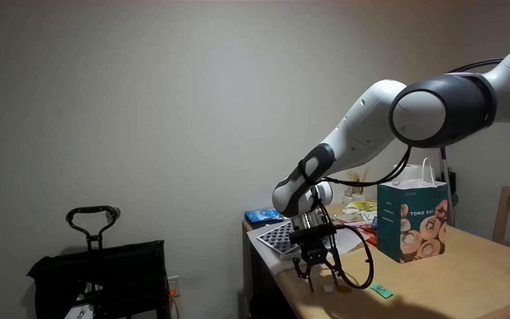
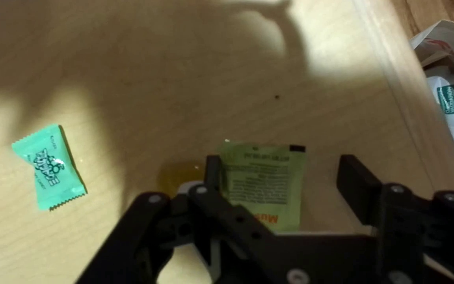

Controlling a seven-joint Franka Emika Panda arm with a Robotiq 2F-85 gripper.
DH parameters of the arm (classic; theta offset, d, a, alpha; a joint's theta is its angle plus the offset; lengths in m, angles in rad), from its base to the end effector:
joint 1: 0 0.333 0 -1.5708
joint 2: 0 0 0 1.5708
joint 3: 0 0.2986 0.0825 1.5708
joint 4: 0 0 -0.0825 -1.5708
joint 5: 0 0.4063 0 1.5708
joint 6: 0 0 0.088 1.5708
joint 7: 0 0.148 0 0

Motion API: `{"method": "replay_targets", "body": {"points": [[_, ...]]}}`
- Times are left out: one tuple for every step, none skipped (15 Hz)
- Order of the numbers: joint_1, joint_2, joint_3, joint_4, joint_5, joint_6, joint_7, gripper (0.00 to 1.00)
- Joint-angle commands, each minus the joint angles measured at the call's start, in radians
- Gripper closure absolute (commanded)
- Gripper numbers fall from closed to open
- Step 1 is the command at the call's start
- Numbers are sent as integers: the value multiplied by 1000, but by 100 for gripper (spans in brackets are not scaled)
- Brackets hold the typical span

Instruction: Pick up the paper from the table and throw it on the floor

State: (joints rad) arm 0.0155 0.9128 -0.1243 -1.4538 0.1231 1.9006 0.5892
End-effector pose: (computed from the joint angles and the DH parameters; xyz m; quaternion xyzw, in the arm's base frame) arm 0.6417 -0.0533 0.0491 0.9080 -0.3523 -0.2200 0.0551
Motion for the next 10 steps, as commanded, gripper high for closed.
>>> {"method": "replay_targets", "body": {"points": [[0,26,0,50,20,-14,39,53],[0,27,1,56,20,-14,45,61],[-1,27,2,60,20,-13,48,66],[-3,28,4,63,20,-12,44,74],[-3,28,4,66,20,-9,43,80],[-4,28,6,66,20,-5,41,86],[-4,29,6,68,20,-5,41,91],[-5,29,8,71,22,-5,38,94],[-5,29,9,75,22,-10,38,95],[2,27,7,76,17,-11,44,97]]}}
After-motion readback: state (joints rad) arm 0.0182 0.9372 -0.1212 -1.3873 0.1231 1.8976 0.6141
